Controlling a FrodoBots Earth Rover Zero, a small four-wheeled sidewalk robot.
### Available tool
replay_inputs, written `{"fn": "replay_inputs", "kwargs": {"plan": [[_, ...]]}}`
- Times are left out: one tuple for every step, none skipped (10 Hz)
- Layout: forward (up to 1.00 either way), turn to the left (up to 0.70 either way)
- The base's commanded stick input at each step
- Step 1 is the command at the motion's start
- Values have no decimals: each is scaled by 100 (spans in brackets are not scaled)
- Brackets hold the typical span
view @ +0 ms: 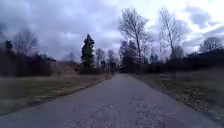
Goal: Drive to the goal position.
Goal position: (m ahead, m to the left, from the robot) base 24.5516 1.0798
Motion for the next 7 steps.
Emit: {"fn": "replay_inputs", "kwargs": {"plan": [[50, 0], [50, 0], [50, 0], [50, 0], [50, 0], [50, 0], [50, 0]]}}
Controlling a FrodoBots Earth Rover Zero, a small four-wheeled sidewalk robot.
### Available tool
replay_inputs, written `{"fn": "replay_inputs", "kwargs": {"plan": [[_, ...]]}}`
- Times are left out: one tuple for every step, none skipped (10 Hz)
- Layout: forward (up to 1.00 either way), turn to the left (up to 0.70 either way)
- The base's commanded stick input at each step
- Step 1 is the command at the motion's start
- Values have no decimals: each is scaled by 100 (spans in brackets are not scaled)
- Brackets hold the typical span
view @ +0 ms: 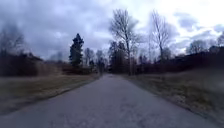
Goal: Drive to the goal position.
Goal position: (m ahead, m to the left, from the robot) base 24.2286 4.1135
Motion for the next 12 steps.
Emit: {"fn": "replay_inputs", "kwargs": {"plan": [[50, 0], [50, 0], [50, 0], [50, 0], [50, 0], [50, 0], [50, 0], [50, 0], [50, 0], [50, 0], [50, 0], [50, 0]]}}
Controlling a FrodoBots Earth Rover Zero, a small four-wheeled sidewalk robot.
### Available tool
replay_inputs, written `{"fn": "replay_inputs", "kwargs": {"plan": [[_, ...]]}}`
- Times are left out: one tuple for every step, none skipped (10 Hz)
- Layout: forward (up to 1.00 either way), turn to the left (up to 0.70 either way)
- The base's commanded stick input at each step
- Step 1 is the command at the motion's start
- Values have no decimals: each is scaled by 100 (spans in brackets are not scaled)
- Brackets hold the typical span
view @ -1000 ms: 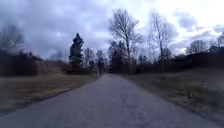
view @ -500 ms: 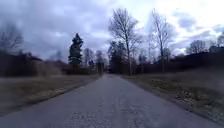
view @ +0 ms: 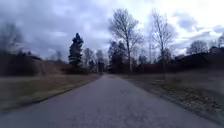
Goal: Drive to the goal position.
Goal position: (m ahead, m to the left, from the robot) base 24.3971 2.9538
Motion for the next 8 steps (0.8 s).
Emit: {"fn": "replay_inputs", "kwargs": {"plan": [[50, 0], [50, 0], [50, 0], [50, 0], [50, 0], [50, 0], [50, 0], [50, 0]]}}
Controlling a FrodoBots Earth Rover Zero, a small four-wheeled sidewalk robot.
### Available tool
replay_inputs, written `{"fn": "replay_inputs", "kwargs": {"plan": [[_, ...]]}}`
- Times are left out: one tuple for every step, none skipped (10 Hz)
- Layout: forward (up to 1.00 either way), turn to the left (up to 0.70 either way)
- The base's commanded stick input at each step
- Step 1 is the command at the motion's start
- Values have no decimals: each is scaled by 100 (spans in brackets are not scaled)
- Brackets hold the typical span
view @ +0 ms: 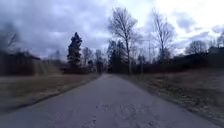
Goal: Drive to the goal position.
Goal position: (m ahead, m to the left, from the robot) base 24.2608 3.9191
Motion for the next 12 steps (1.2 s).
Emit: {"fn": "replay_inputs", "kwargs": {"plan": [[50, 0], [50, 0], [50, 0], [50, 0], [50, 0], [50, 0], [50, 0], [50, 0], [50, 0], [50, 0], [50, 0], [50, 0]]}}
